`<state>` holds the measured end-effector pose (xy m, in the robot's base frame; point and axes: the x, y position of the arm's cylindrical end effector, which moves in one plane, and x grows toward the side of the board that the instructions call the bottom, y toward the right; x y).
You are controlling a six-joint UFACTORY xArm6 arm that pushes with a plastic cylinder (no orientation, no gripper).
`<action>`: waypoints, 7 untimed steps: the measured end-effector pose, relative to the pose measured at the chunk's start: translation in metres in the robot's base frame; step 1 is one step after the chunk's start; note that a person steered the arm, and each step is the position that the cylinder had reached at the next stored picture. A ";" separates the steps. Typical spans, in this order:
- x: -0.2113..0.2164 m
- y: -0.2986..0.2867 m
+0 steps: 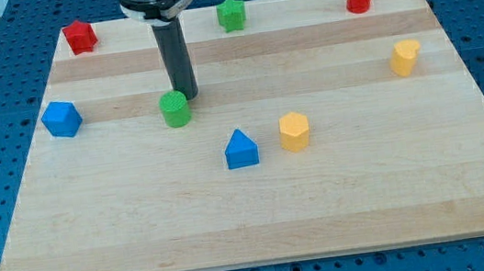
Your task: Place the green circle towards the bottom left corner
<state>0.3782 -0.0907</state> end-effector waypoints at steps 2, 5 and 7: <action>0.000 -0.011; 0.034 -0.013; 0.041 -0.006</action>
<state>0.4191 -0.0971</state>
